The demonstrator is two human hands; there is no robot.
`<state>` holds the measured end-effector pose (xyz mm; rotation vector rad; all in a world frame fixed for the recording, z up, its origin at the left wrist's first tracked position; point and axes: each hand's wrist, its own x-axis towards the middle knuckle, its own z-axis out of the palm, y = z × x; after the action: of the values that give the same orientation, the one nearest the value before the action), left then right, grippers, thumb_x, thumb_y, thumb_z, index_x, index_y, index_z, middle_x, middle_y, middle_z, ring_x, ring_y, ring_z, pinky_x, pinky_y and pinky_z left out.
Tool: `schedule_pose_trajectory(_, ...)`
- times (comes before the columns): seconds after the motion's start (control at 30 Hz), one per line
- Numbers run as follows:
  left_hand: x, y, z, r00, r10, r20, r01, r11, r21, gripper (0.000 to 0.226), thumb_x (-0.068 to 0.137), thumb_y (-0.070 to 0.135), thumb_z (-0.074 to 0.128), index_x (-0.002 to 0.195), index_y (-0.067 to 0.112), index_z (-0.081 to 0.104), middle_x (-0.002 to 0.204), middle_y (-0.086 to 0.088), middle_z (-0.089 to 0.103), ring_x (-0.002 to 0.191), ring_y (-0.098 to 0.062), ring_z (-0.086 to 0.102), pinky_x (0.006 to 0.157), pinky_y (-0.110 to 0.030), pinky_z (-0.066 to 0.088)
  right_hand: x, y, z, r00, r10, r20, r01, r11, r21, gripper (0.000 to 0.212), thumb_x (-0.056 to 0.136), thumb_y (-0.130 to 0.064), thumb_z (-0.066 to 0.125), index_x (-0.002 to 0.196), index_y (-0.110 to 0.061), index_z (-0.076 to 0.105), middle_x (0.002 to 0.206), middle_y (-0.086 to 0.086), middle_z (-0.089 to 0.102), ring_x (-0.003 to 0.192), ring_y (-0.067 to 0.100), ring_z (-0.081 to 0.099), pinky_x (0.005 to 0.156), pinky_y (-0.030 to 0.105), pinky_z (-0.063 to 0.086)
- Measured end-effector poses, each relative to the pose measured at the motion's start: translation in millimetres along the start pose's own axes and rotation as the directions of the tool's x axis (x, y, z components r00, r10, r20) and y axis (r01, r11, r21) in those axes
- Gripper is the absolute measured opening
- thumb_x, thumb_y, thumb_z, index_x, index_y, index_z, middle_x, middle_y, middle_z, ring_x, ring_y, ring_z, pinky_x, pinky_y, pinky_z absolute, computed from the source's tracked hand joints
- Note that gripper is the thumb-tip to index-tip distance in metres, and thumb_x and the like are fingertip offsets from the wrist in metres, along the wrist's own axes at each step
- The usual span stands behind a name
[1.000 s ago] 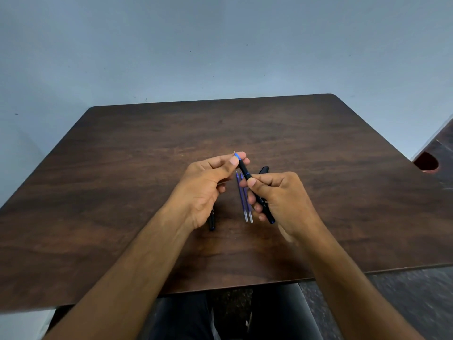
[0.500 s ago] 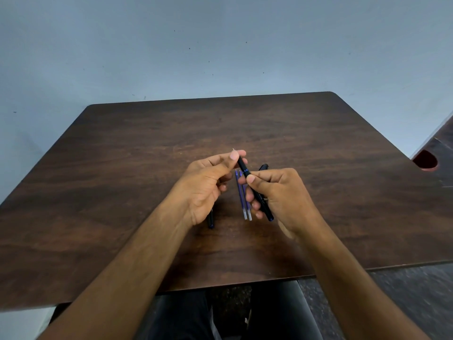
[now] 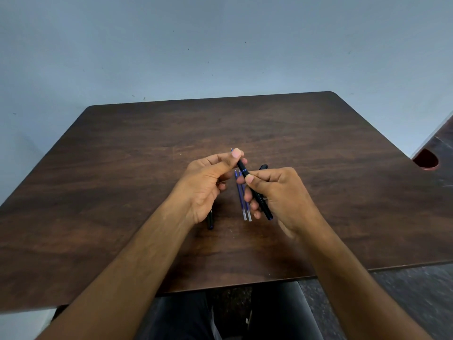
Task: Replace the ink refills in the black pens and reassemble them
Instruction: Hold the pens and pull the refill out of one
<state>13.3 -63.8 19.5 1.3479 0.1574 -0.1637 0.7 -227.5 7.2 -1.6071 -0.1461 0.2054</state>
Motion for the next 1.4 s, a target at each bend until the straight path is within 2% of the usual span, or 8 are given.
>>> schedule_pose_trajectory(0.13, -2.6, 0.7, -1.3, 0.998, 0.054, 0.040, -0.053, 0.999, -0.011, 0.021, 0.096, 0.017, 0.063, 0.114, 0.013, 0.074, 0.109, -0.001, 0.078, 0.065, 0.002, 0.065, 0.068, -0.026, 0.038, 2.7, 2.7, -0.5, 1.000, 0.014, -0.008, -0.014, 1.000, 0.000, 0.022, 0.104, -0.010, 0.057, 0.098, -0.004, 0.077, 0.060, 0.004, 0.065, 0.049, 0.015, 0.055, 0.047, 0.030, 0.046)
schedule_pose_trajectory(0.37, 2.0, -1.0, 4.5, 0.994, 0.016, -0.111, -0.023, 0.998, -0.060, 0.035, 0.065, 0.035, 0.084, 0.089, 0.013, 0.074, 0.076, 0.004, 0.063, 0.063, -0.006, 0.043, 0.059, -0.023, 0.035, 0.9, 0.5, 1.5, 1.000, -0.008, 0.011, 0.007, 1.000, 0.020, 0.021, 0.103, -0.011, 0.058, 0.098, -0.005, 0.078, 0.062, 0.007, 0.065, 0.048, 0.017, 0.055, 0.045, 0.031, 0.049)
schedule_pose_trajectory(0.47, -0.3, -0.2, 1.7, 1.000, -0.009, -0.010, 0.009, 1.000, -0.007, 0.045, 0.075, 0.044, 0.077, 0.105, 0.011, 0.076, 0.093, 0.002, 0.074, 0.075, -0.007, 0.050, 0.072, -0.027, 0.037, 1.6, 0.5, -0.5, 1.000, 0.002, -0.003, -0.002, 1.000, 0.004, 0.022, 0.104, -0.011, 0.056, 0.100, -0.004, 0.077, 0.062, 0.005, 0.066, 0.050, 0.016, 0.056, 0.047, 0.031, 0.048)
schedule_pose_trajectory(0.57, -3.2, 1.0, -1.5, 0.997, 0.001, 0.080, -0.001, 1.000, -0.002, 0.027, 0.092, 0.024, 0.068, 0.113, 0.008, 0.075, 0.111, -0.004, 0.077, 0.077, -0.007, 0.060, 0.072, -0.027, 0.039, 0.7, 1.8, -2.8, 1.000, 0.005, -0.012, -0.005, 1.000, 0.010, 0.023, 0.104, -0.010, 0.056, 0.098, -0.004, 0.077, 0.062, 0.005, 0.066, 0.051, 0.017, 0.055, 0.047, 0.031, 0.047)
schedule_pose_trajectory(0.9, 3.8, -5.4, 3.0, 0.997, 0.015, -0.078, -0.020, 0.998, -0.059, 0.040, 0.063, 0.030, 0.087, 0.094, 0.008, 0.075, 0.079, -0.003, 0.065, 0.070, -0.013, 0.046, 0.058, -0.023, 0.036, 0.8, 2.3, 2.6, 1.000, -0.006, 0.005, 0.005, 1.000, 0.031, 0.022, 0.103, -0.011, 0.057, 0.096, -0.007, 0.078, 0.061, 0.005, 0.066, 0.047, 0.015, 0.055, 0.045, 0.029, 0.047)
schedule_pose_trajectory(1.07, -0.2, -3.8, -1.8, 0.998, 0.018, 0.053, -0.017, 1.000, -0.022, 0.039, 0.084, 0.032, 0.073, 0.116, 0.010, 0.074, 0.110, 0.000, 0.077, 0.073, -0.005, 0.062, 0.078, -0.030, 0.040, 1.0, 1.1, -0.3, 1.000, -0.007, 0.004, 0.006, 1.000, 0.015, 0.022, 0.104, -0.011, 0.056, 0.099, -0.007, 0.078, 0.063, 0.006, 0.067, 0.050, 0.017, 0.056, 0.046, 0.030, 0.048)
schedule_pose_trajectory(1.17, -1.9, -3.1, -3.9, 0.996, 0.045, 0.072, -0.045, 0.999, -0.008, 0.025, 0.094, 0.016, 0.065, 0.117, 0.010, 0.073, 0.113, -0.004, 0.077, 0.072, -0.006, 0.067, 0.071, -0.030, 0.037, 0.7, 1.8, -0.7, 1.000, 0.008, -0.007, -0.008, 1.000, 0.014, 0.022, 0.103, -0.010, 0.056, 0.100, -0.004, 0.077, 0.063, 0.007, 0.066, 0.050, 0.016, 0.056, 0.047, 0.031, 0.048)
schedule_pose_trajectory(1.4, 0.3, -4.4, -1.0, 0.996, 0.026, -0.091, -0.029, 0.999, -0.034, 0.034, 0.062, 0.033, 0.087, 0.088, 0.014, 0.076, 0.083, -0.001, 0.069, 0.064, -0.006, 0.050, 0.061, -0.025, 0.036, -1.0, 0.6, 4.2, 1.000, 0.009, 0.008, -0.009, 1.000, 0.014, 0.021, 0.103, -0.011, 0.057, 0.100, -0.005, 0.077, 0.062, 0.006, 0.066, 0.049, 0.016, 0.055, 0.046, 0.030, 0.048)
